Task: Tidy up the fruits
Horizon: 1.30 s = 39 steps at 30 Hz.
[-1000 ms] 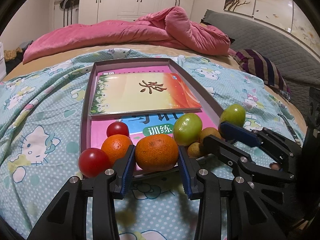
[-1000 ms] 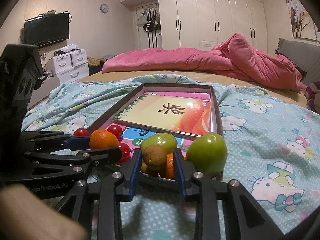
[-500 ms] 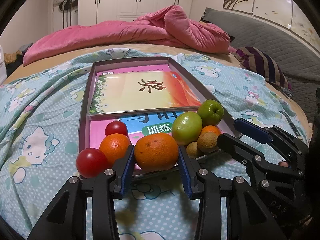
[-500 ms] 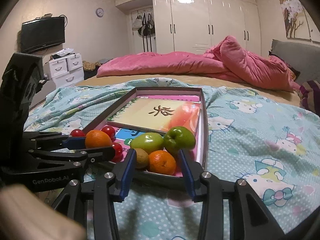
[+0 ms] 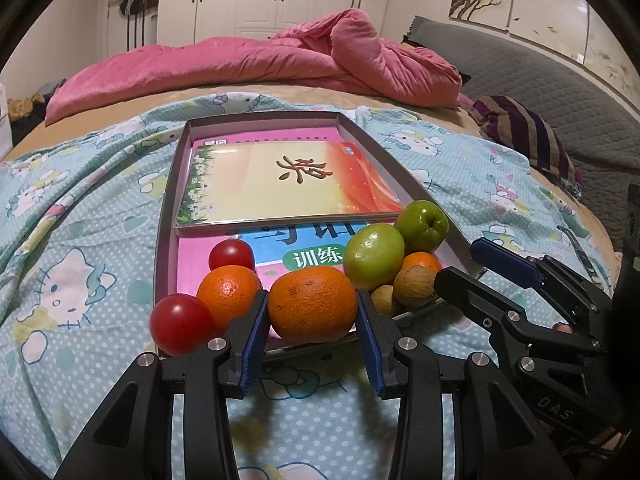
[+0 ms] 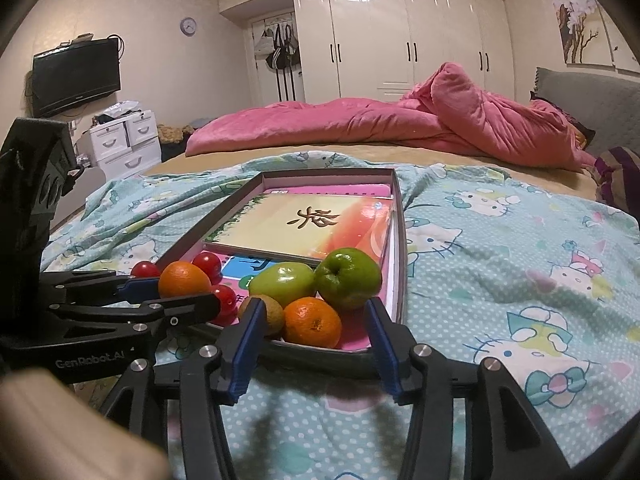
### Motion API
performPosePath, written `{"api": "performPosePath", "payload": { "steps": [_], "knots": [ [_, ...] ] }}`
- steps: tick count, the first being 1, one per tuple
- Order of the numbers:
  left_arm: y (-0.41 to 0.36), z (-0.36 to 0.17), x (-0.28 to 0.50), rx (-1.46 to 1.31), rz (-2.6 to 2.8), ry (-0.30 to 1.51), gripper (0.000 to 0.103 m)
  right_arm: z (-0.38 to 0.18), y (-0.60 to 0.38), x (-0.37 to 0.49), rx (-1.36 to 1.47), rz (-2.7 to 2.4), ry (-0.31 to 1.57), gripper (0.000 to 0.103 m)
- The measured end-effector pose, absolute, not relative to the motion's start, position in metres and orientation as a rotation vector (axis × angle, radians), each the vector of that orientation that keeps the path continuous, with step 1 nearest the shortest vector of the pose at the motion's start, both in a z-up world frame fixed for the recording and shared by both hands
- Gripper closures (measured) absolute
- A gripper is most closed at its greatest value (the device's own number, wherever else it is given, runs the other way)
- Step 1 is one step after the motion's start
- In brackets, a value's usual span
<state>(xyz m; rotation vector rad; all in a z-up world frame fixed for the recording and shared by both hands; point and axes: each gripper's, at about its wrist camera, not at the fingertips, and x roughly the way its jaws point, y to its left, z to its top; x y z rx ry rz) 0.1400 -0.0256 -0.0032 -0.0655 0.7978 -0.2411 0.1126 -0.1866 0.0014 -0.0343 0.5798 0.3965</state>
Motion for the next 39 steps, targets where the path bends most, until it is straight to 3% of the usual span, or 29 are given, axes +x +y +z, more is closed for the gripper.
{"api": "performPosePath", "payload": {
  "steps": [6, 11, 18, 28, 39],
  "knots": [
    [-0.023, -0.003, 0.139, -0.082, -0.245, 0.799, 0.058, 0.001, -0.188, 0.113, -0.030, 0.389, 0.582, 0.049],
    [-0.023, 0.002, 0.134, -0.090, -0.261, 0.777, 0.050, 0.003, -0.188, 0.112, -0.031, 0.383, 0.569, 0.047],
    [-0.020, 0.019, 0.120, -0.083, -0.260, 0.685, 0.039, 0.015, -0.196, 0.098, 0.004, 0.371, 0.497, 0.023],
    [-0.002, 0.024, 0.100, -0.159, -0.188, 0.709, 0.025, 0.032, -0.210, 0.078, 0.140, 0.390, 0.450, 0.001],
    [0.022, 0.021, 0.056, -0.172, -0.064, 0.715, 0.025, 0.032, -0.201, 0.043, 0.128, 0.349, 0.509, 0.001]
  ]
}}
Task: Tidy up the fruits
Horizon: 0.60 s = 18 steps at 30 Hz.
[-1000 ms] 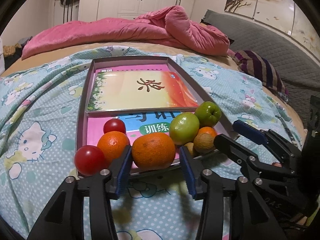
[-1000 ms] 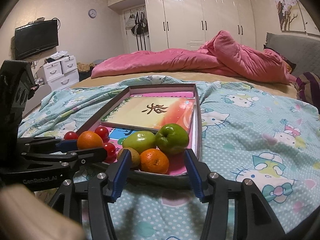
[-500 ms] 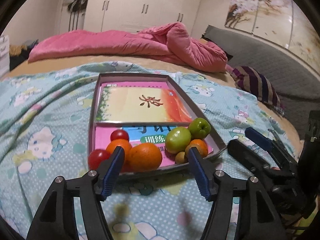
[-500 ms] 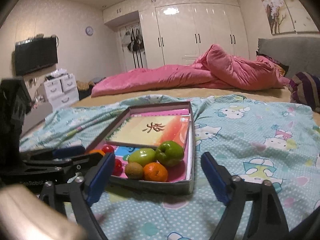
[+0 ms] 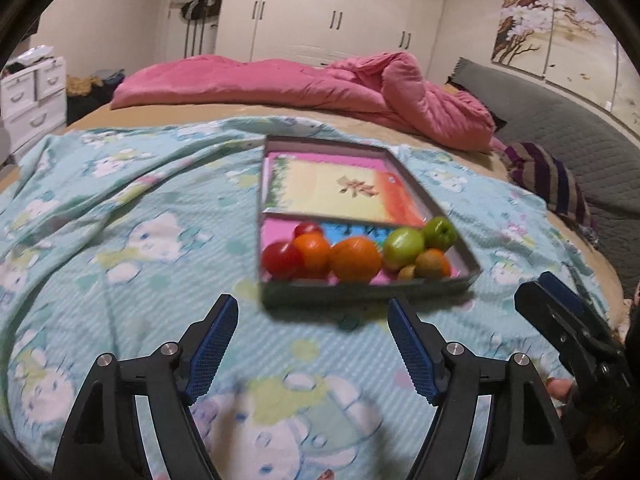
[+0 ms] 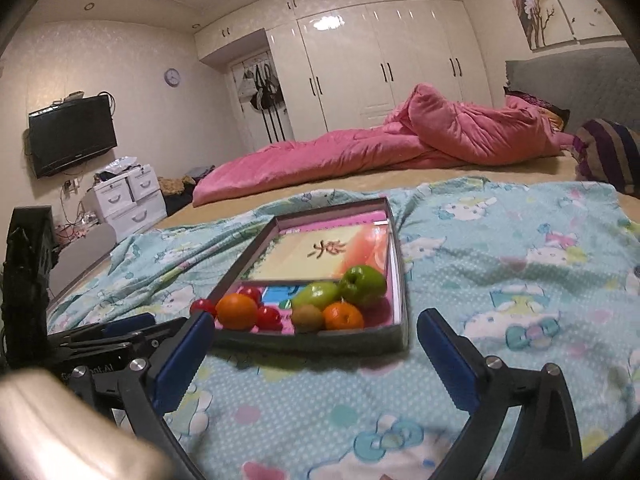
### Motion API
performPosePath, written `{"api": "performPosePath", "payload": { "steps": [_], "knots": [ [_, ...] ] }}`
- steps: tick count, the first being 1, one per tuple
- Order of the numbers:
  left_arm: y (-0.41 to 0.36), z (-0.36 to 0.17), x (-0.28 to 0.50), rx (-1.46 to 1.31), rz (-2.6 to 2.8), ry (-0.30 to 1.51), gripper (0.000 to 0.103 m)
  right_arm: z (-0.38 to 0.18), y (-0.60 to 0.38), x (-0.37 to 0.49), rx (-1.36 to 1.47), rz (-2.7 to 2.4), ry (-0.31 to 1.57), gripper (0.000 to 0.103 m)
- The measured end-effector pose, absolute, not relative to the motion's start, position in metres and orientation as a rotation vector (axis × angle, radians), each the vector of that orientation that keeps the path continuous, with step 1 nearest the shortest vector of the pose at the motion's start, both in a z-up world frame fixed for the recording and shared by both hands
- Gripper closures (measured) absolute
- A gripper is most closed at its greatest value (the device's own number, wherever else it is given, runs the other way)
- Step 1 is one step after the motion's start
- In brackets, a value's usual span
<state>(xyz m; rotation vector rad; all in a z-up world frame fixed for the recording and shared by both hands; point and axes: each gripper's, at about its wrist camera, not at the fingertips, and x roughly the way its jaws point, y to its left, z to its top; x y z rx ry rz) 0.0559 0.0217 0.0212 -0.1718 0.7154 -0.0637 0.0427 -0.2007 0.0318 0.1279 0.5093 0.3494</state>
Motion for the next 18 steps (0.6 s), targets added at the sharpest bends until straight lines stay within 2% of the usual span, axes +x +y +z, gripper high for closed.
{"api": "performPosePath", "payload": {
  "steps": [8, 18],
  "knots": [
    [0.020, -0.005, 0.045, -0.168, -0.071, 0.822, 0.025, 0.008, -0.188, 0.028, 0.087, 0.323, 0.638, 0.001],
    [0.015, -0.008, 0.050, -0.147, -0.071, 0.832, 0.025, 0.003, -0.184, 0.026, 0.025, 0.309, 0.608, 0.001]
  ]
}}
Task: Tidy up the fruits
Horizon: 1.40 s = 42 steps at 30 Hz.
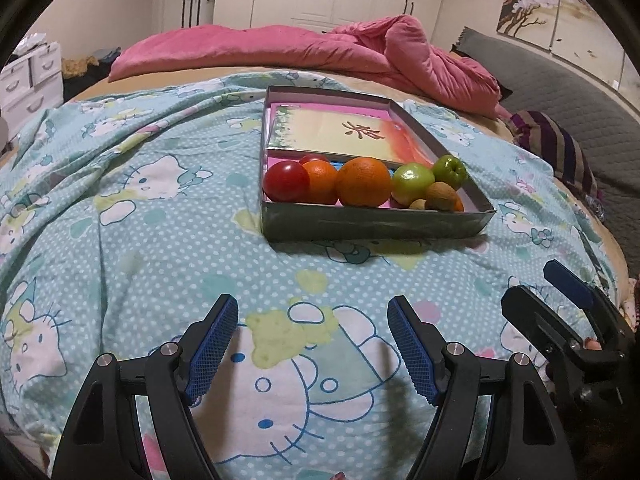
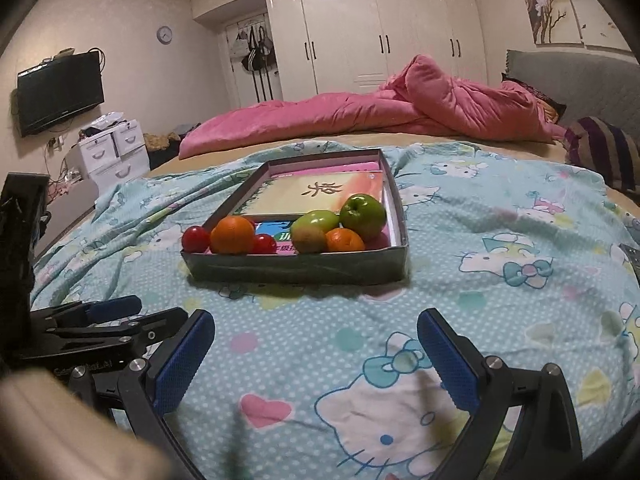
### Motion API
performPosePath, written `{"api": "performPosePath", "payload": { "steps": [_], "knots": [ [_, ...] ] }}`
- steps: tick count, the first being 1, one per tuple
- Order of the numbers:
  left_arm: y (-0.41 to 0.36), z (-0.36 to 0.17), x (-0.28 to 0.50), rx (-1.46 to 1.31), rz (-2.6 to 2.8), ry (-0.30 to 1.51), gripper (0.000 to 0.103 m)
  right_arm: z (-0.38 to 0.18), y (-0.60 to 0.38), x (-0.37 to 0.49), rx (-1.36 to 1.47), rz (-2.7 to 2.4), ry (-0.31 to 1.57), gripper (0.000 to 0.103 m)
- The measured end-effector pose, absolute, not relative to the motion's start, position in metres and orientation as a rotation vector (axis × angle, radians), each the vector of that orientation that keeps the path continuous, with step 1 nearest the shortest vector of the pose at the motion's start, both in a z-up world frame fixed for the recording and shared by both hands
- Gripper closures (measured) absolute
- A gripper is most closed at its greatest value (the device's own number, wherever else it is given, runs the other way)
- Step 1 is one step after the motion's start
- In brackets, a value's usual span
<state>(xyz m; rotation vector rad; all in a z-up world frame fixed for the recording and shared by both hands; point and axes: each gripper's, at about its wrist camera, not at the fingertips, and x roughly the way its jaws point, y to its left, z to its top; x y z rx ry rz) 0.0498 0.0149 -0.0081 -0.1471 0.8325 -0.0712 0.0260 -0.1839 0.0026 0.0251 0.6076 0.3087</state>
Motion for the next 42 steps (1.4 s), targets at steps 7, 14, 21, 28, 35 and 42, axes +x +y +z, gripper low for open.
{"api": "performPosePath", "payload": {
  "steps": [7, 14, 21, 28, 35, 42],
  "knots": [
    [0.0133, -0.0087, 0.0521, -0.143, -0.068, 0.831, 0.025, 0.0006, -0.1853, 0.0294, 0.013, 0.298, 0.598, 0.001],
    [0.0131, -0.0079, 0.0540, -0.143, -0.066, 0.820, 0.025, -0.0008, -0.1858, 0.0338, 0.012, 0.300, 0.604, 0.001],
    [0.0109, -0.0077, 0.0533, -0.132, -0.067, 0.817, 0.025, -0.0034, -0.1840, 0.0341, 0.004, 0.305, 0.608, 0.001],
    [0.0093, -0.0068, 0.0526, -0.123, -0.077, 0.810, 0.025, -0.0040, -0.1835, 0.0346, 0.009, 0.310, 0.611, 0.001],
    [0.0090, -0.0070, 0.0528, -0.124, -0.075, 0.812, 0.025, -0.0044, -0.1822, 0.0347, 0.005, 0.312, 0.614, 0.001],
    [0.0095, -0.0064, 0.0524, -0.126, -0.075, 0.807, 0.025, -0.0046, -0.1819, 0.0348, 0.003, 0.313, 0.613, 0.001]
  ]
}}
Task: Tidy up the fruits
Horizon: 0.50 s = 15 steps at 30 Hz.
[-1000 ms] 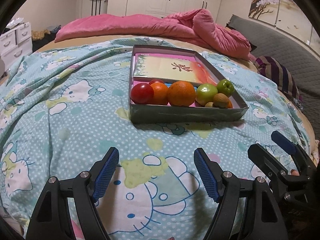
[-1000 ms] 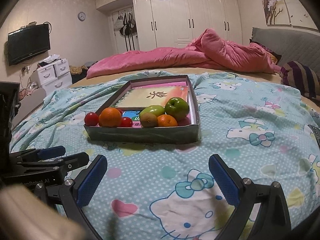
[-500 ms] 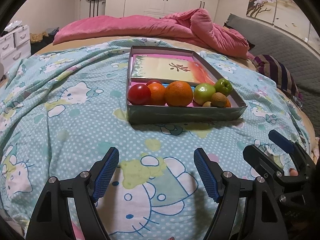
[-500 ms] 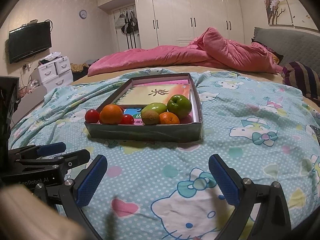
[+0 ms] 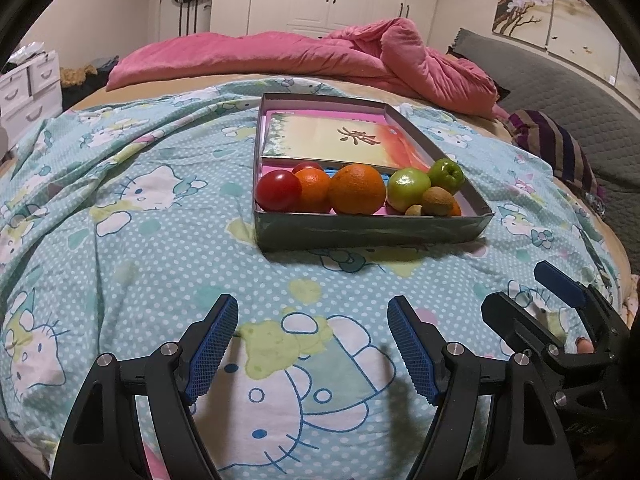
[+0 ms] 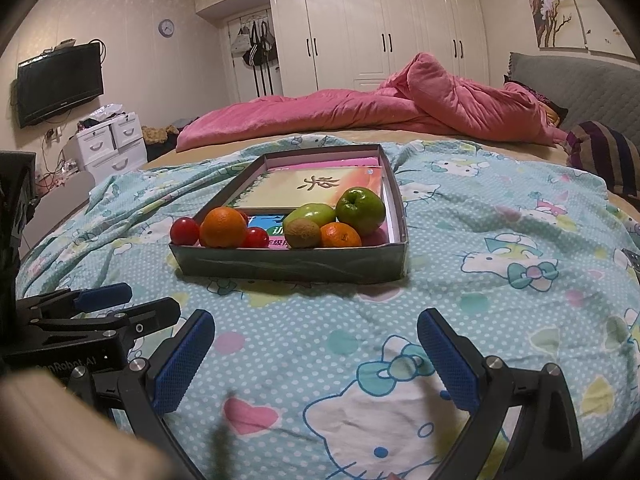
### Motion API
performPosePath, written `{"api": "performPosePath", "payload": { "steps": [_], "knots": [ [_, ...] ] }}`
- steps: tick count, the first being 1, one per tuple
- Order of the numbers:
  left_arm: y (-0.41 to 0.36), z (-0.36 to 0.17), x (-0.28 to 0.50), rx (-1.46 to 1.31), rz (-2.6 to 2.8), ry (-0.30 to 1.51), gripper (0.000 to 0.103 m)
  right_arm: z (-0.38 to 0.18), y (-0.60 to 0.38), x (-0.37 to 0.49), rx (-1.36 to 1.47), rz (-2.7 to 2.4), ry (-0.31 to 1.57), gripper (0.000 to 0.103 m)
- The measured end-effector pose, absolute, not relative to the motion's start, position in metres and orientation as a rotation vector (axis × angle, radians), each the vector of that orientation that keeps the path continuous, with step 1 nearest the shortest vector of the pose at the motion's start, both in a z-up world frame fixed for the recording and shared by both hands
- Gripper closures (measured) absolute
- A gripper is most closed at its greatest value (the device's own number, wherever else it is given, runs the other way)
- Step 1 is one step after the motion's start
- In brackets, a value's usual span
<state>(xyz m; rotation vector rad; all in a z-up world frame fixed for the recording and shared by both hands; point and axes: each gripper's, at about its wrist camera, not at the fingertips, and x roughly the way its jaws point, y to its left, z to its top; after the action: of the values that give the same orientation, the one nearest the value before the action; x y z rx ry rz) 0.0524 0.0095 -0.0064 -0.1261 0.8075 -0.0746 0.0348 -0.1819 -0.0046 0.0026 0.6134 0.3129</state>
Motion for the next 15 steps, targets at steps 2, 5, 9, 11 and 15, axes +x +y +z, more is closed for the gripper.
{"api": "performPosePath", "payload": {
  "steps": [2, 5, 9, 11, 15],
  "knots": [
    [0.0098, -0.0062, 0.0522, -0.127, -0.075, 0.807, 0.025, -0.0053, -0.1817, 0.0360, 0.000, 0.313, 0.615, 0.001],
    [0.0097, -0.0060, 0.0523, -0.126, -0.074, 0.806, 0.025, -0.0049, -0.1817, 0.0357, 0.001, 0.312, 0.613, 0.001],
    [0.0099, -0.0061, 0.0521, -0.125, -0.074, 0.808, 0.025, -0.0063, -0.1811, 0.0365, 0.000, 0.314, 0.608, 0.001],
    [0.0100, -0.0060, 0.0521, -0.126, -0.074, 0.806, 0.025, -0.0065, -0.1808, 0.0367, -0.001, 0.315, 0.611, 0.001],
    [0.0112, -0.0053, 0.0525, -0.129, -0.072, 0.802, 0.025, -0.0063, -0.1808, 0.0366, -0.001, 0.315, 0.607, 0.001]
  ]
}}
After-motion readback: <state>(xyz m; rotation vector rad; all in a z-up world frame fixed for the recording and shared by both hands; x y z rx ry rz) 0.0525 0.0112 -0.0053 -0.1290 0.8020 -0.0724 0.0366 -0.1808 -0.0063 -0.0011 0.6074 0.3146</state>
